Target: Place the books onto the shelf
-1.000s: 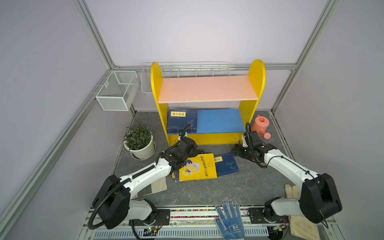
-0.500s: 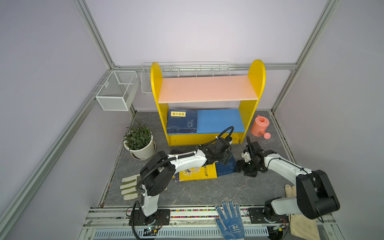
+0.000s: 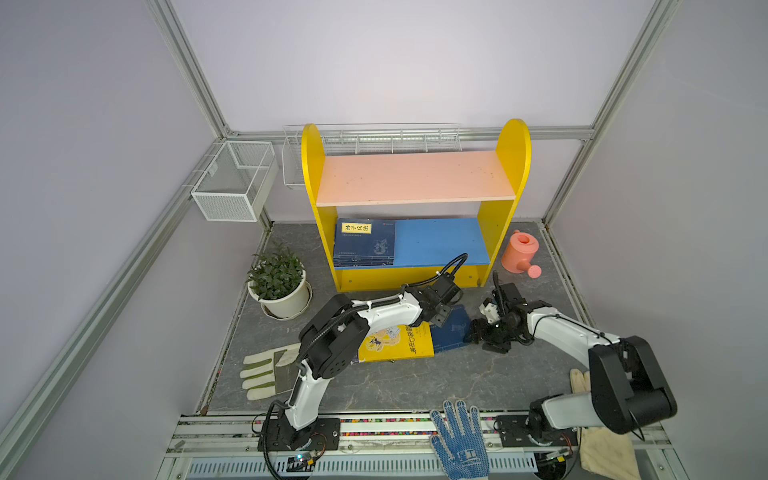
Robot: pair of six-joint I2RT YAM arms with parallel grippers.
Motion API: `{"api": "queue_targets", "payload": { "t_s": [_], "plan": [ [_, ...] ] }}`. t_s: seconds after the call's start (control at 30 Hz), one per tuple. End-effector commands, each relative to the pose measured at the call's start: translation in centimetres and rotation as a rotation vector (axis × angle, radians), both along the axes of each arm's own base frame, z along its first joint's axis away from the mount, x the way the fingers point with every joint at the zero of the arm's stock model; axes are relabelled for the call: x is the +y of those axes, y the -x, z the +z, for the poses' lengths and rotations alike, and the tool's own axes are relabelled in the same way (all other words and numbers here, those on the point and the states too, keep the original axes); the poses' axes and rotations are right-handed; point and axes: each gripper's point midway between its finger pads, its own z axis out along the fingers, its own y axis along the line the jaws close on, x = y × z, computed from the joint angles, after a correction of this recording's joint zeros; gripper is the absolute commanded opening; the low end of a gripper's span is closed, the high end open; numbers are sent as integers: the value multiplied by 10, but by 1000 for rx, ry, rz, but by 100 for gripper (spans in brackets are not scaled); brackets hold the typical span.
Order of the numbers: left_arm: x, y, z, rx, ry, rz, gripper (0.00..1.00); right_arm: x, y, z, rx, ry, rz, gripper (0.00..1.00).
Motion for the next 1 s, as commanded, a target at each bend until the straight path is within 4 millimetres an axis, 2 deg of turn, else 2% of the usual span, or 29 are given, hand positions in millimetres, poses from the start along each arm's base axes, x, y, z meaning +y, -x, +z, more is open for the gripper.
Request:
{"api": "queue_targets", "payload": {
  "t_s": [0.0, 0.1, 0.27, 0.57, 0.77, 0.97],
  "plan": [
    [28, 13, -36, 101, -149, 19, 56, -4, 6, -25, 42, 31, 9, 73],
    [30, 18, -43, 133, -176, 1, 49, 4, 0, -23, 31, -11, 18, 73],
    [30, 29, -55, 193, -186, -27, 43, 22, -8, -12, 10, -120, 47, 71],
    [25, 41, -68, 256, -156, -58, 39, 45, -32, 38, -141, -269, 103, 62],
    [18, 49, -67, 290, -107, -80, 39, 51, -47, 55, -197, -295, 103, 48],
    [11, 52, -59, 299, -62, -104, 39, 53, -60, 69, -246, -308, 74, 20]
  ]
}}
